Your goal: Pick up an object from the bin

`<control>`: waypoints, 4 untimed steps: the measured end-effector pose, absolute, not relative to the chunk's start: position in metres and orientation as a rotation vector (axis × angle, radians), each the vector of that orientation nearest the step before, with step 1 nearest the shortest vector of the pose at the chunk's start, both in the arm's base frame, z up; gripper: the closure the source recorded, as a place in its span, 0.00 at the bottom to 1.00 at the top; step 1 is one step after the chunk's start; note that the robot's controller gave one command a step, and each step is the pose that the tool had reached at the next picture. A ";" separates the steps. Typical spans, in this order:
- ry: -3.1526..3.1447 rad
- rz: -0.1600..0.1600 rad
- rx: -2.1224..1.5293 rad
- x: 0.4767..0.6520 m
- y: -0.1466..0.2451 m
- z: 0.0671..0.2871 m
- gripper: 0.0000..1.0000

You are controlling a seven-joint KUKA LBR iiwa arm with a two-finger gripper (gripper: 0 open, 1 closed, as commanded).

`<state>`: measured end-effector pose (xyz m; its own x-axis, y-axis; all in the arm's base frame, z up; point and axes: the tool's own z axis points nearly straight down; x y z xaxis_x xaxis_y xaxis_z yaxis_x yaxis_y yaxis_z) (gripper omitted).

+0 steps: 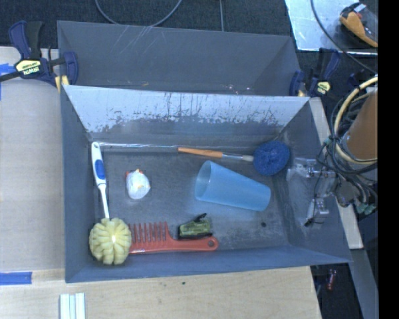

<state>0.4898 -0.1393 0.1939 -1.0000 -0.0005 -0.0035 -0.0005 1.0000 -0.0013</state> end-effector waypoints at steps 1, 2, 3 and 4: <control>3.122 -0.004 -0.302 0.498 -0.108 0.125 0.00; 3.123 -0.003 0.218 0.529 -0.117 0.092 0.00; 3.137 -0.002 -0.085 0.526 -0.108 0.081 0.00; 3.126 -0.002 0.234 0.531 -0.100 0.073 0.00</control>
Offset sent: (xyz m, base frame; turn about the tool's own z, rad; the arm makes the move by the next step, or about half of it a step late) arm 0.0528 0.0172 -0.1170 0.2954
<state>0.5311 -0.0998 0.0734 -0.9889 0.1487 -0.0066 0.1487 0.9889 -0.0007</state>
